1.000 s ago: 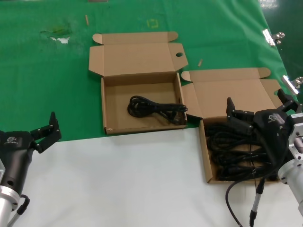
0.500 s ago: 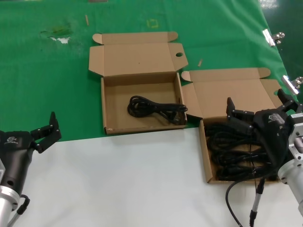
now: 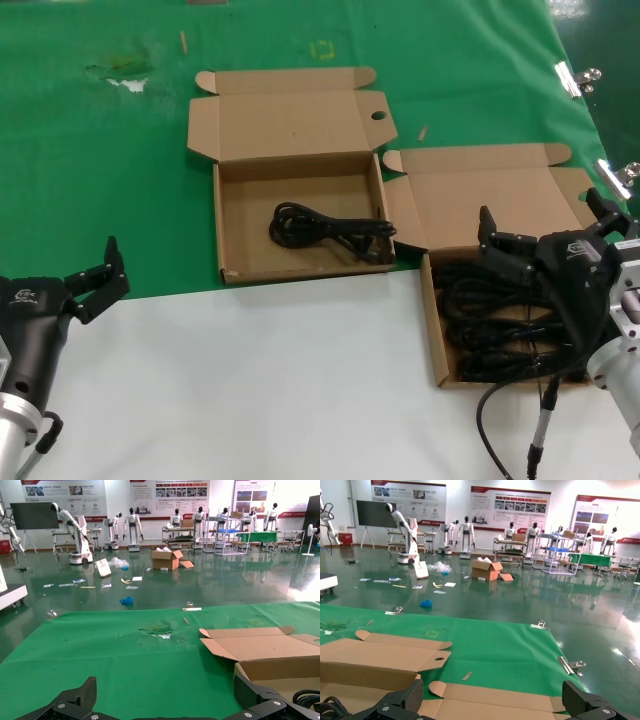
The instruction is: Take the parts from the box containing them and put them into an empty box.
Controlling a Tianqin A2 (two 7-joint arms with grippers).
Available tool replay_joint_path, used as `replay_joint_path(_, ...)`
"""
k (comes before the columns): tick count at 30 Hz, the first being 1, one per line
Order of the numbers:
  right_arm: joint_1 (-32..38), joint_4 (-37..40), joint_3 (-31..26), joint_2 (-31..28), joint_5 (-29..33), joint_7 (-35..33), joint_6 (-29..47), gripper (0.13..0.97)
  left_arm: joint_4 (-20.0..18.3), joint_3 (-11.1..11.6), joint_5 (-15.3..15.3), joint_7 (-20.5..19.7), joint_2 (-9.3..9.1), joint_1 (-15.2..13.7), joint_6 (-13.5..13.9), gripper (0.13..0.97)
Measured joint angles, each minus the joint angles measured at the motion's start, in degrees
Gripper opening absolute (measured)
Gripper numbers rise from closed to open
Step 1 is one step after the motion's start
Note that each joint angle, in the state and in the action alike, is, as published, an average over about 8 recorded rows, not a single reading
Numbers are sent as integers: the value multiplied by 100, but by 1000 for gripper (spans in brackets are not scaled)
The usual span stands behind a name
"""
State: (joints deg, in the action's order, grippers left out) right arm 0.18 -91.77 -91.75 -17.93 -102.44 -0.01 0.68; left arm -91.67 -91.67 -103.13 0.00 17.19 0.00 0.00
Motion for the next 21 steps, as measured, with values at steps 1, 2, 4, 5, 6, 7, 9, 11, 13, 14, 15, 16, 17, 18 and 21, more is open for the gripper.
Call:
replay_joint_path(1, 0, 0, 0, 0, 0, 0, 0, 966, 0, 0, 0, 0, 0, 0, 0, 966)
replay_joint_path(2, 0, 0, 0, 0, 0, 0, 0, 966, 0, 0, 0, 0, 0, 0, 0, 966)
replay_joint_path(4, 0, 0, 0, 0, 0, 0, 0, 966, 0, 0, 0, 0, 0, 0, 0, 966)
replay_joint_path(5, 0, 0, 0, 0, 0, 0, 0, 966, 0, 0, 0, 0, 0, 0, 0, 966)
replay_joint_path(6, 0, 0, 0, 0, 0, 0, 0, 966, 0, 0, 0, 0, 0, 0, 0, 966)
replay_joint_path(7, 0, 0, 0, 0, 0, 0, 0, 966, 0, 0, 0, 0, 0, 0, 0, 966)
replay_joint_path(9, 0, 0, 0, 0, 0, 0, 0, 966, 0, 0, 0, 0, 0, 0, 0, 966)
replay_joint_path(11, 0, 0, 0, 0, 0, 0, 0, 966, 0, 0, 0, 0, 0, 0, 0, 966)
replay_joint_path(13, 0, 0, 0, 0, 0, 0, 0, 966, 0, 0, 0, 0, 0, 0, 0, 966)
replay_joint_path(14, 0, 0, 0, 0, 0, 0, 0, 966, 0, 0, 0, 0, 0, 0, 0, 966)
replay_joint_path(15, 0, 0, 0, 0, 0, 0, 0, 966, 0, 0, 0, 0, 0, 0, 0, 966)
replay_joint_path(16, 0, 0, 0, 0, 0, 0, 0, 966, 0, 0, 0, 0, 0, 0, 0, 966)
replay_joint_path(17, 0, 0, 0, 0, 0, 0, 0, 966, 0, 0, 0, 0, 0, 0, 0, 966)
replay_joint_path(18, 0, 0, 0, 0, 0, 0, 0, 966, 0, 0, 0, 0, 0, 0, 0, 966)
replay_joint_path(21, 0, 0, 0, 0, 0, 0, 0, 966, 0, 0, 0, 0, 0, 0, 0, 966)
